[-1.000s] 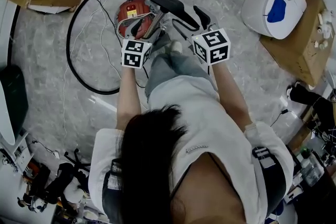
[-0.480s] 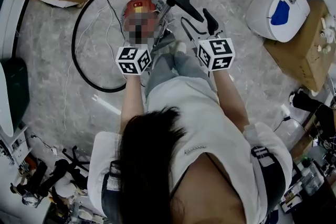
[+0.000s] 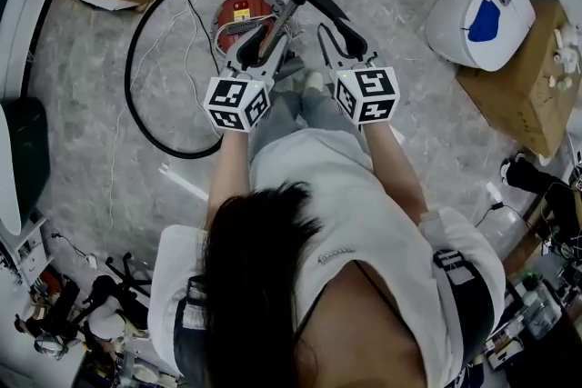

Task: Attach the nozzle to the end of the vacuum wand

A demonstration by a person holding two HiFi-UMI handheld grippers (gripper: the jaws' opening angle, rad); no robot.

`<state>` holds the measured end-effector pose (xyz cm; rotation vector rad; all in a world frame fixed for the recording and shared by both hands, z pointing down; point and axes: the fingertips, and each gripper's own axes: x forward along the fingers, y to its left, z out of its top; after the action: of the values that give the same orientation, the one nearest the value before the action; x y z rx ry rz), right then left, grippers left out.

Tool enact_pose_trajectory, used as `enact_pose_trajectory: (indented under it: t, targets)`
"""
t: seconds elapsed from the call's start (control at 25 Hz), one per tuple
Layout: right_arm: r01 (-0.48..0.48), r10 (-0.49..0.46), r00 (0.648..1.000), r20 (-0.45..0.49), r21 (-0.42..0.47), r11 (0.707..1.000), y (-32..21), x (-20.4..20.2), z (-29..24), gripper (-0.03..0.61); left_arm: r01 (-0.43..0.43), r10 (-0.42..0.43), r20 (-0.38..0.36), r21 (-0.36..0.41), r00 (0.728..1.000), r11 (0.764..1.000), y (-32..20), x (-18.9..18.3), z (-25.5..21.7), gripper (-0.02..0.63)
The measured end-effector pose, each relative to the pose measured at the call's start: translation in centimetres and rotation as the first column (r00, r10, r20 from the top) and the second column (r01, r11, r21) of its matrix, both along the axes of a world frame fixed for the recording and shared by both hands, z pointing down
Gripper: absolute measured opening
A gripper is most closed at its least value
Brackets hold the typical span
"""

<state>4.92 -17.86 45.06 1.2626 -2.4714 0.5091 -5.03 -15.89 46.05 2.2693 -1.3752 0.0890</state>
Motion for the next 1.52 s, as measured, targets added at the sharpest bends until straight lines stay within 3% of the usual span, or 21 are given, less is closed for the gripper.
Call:
enact_pose_trajectory:
  t: [0.08,0.2,0.32,0.44,0.6,0.88,1.52]
  targets:
    - [-0.013,0.013,1.0,-0.002,0.009,1.0,0.0,0.0,-0.2,0.097,0.006,-0.007,0.022,0.026,1.0,1.0,-0.1,0.2,-0.6,0.131]
    - [-0.034,0.034,0.999,-0.005,0.019,0.999,0.0,-0.2,-0.3,0.047,0.037,-0.044,0.11,0.064,0.993,0.997,-0.2,-0.1,-1.2,0.028]
    - [-0.034,0.034,0.999,0.006,0.007,0.999,0.3,-0.4,-0.3,0.015,0.067,-0.075,0.116,0.064,0.99,0.996,-0.1,-0.3,-1.7,0.005]
    - [-0.032,0.033,0.999,0.029,-0.016,0.999,0.7,-0.6,-0.1,0.014,0.102,-0.104,0.071,0.033,0.992,0.994,-0.2,-0.6,-2.0,0.002]
    - [-0.033,0.034,0.999,0.028,-0.014,0.999,0.8,-1.3,-0.2,0.014,0.084,-0.087,0.116,0.033,0.989,0.996,-0.1,-0.5,-2.1,0.002]
    - [-0.024,0.024,1.0,0.014,0.0,1.0,1.1,-2.0,-0.5,0.014,0.084,-0.086,0.075,0.022,0.993,0.996,0.3,-0.4,-2.3,0.0]
    - [0.023,-0.023,0.999,-0.038,0.006,1.0,1.2,-3.0,-0.3,0.014,0.046,-0.052,0.113,0.049,0.992,0.998,-0.1,0.8,-2.7,0.0]
